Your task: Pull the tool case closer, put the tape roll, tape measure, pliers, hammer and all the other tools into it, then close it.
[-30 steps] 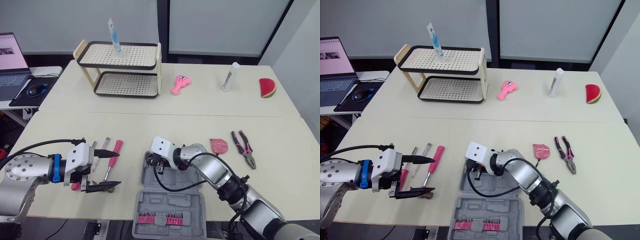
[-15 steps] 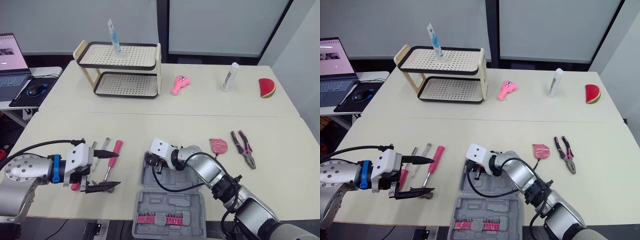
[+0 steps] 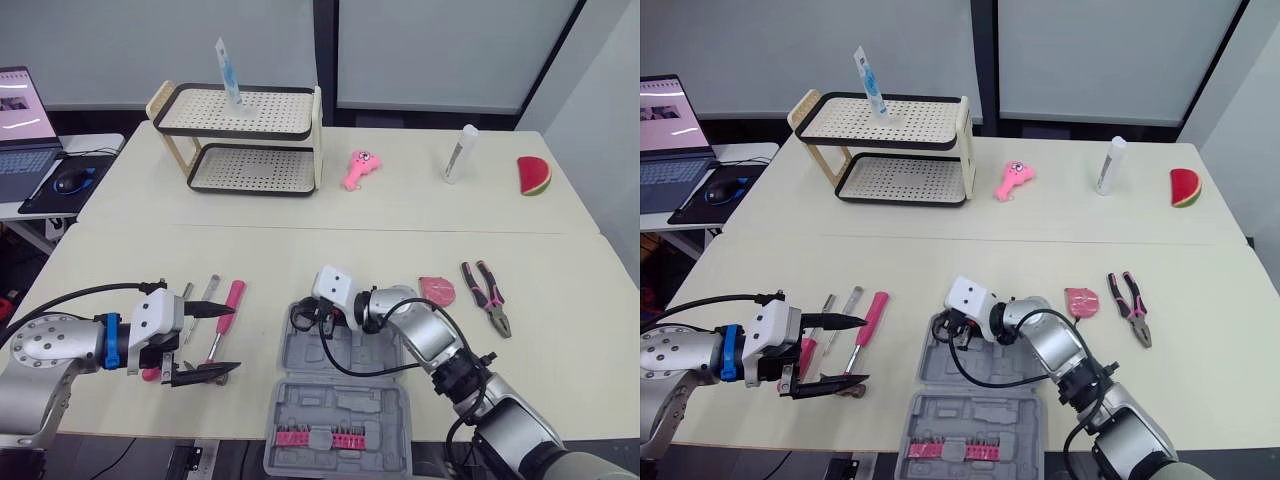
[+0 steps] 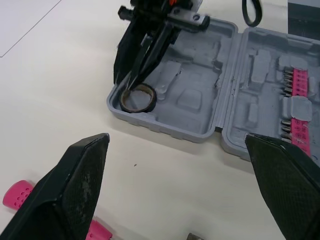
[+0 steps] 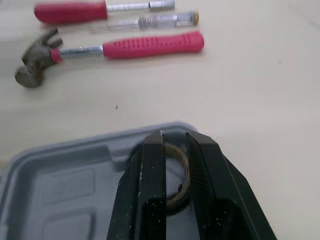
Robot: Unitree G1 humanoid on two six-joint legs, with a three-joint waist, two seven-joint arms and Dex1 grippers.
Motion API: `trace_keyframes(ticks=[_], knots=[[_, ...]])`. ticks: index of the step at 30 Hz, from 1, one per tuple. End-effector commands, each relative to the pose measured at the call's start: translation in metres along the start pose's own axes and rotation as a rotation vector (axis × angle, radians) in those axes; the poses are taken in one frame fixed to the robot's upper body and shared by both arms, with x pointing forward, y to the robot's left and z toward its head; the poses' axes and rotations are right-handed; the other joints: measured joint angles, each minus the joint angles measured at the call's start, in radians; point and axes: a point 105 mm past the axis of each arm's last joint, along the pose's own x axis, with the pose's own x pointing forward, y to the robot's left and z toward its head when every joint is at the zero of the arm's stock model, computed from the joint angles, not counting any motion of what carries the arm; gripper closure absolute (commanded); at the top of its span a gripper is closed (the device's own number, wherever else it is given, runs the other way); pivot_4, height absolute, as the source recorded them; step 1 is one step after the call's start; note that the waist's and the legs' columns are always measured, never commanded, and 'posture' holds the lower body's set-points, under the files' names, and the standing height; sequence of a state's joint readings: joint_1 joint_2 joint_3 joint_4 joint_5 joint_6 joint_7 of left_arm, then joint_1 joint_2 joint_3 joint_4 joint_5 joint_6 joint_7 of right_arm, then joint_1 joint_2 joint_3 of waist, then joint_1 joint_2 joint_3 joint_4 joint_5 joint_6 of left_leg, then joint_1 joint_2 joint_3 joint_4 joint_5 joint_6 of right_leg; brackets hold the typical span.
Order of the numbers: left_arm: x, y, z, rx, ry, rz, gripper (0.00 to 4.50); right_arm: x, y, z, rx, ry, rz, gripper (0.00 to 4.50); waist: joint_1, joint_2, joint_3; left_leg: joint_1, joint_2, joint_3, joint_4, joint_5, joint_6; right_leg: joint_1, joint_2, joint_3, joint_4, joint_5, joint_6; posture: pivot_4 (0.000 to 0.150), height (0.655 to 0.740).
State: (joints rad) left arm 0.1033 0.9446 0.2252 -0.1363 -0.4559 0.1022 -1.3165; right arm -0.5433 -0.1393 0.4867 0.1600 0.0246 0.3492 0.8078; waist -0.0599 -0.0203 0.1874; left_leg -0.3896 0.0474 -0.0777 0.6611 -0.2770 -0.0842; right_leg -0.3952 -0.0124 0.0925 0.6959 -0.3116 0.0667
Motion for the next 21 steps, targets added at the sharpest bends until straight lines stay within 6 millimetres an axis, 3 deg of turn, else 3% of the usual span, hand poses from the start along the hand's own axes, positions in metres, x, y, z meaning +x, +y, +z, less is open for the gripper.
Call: trace_keyframes(ticks=[1, 5, 11, 16, 20, 21], knots=[[-0.019, 0.015, 0.000, -0.047, -0.030, 0.143, 0.00, -0.024, 0.004, 0.038, -0.053, -0.112, -0.002, 3.77, 0.000, 0.000, 0.000, 0.000, 0.000, 0.000, 0.000, 0.000, 0.000, 0.000, 0.000, 0.000, 0.000, 0.000, 0.000, 0.150, 0.7350], [-0.047, 0.025, -0.016, -0.144, -0.024, 0.327, 0.00, -0.071, -0.003, 0.037, -0.062, -0.096, -0.121, 3.77, 0.004, -0.001, 0.000, -0.001, 0.000, -0.001, 0.000, 0.000, 0.000, 0.000, -0.001, -0.001, 0.000, 0.000, -0.001, 0.150, 0.7350], [-0.091, 0.021, -0.054, -0.316, 0.035, 0.549, 0.00, -0.159, -0.002, 0.007, -0.014, 0.044, -0.331, 3.77, 0.006, -0.001, -0.001, 0.000, 0.000, -0.002, 0.001, 0.000, 0.000, 0.002, -0.001, -0.003, 0.000, -0.001, -0.001, 0.150, 0.7350], [-0.108, 0.008, -0.079, -0.429, 0.077, 0.634, 0.00, -0.231, 0.000, -0.023, 0.057, 0.184, -0.536, 3.77, 0.007, -0.003, -0.002, 0.009, 0.000, -0.001, -0.001, 0.000, 0.000, 0.008, -0.001, -0.002, 0.001, -0.004, -0.003, 0.150, 0.7350], [-0.106, -0.006, -0.085, -0.495, 0.096, 0.669, 0.00, -0.290, 0.015, -0.052, 0.132, 0.290, -0.699, 3.77, 0.008, -0.006, -0.005, 0.010, 0.000, -0.001, 0.000, 0.000, 0.000, 0.010, -0.001, -0.002, 0.001, -0.004, -0.003, 0.150, 0.7350], [-0.106, -0.008, -0.086, -0.508, 0.102, 0.680, 0.00, -0.301, 0.020, -0.059, 0.151, 0.311, -0.727, 3.60, 0.008, -0.008, -0.006, 0.010, 0.000, -0.001, 0.000, 0.000, 0.000, 0.010, -0.001, -0.002, 0.001, -0.004, -0.003, 0.150, 0.7350]])
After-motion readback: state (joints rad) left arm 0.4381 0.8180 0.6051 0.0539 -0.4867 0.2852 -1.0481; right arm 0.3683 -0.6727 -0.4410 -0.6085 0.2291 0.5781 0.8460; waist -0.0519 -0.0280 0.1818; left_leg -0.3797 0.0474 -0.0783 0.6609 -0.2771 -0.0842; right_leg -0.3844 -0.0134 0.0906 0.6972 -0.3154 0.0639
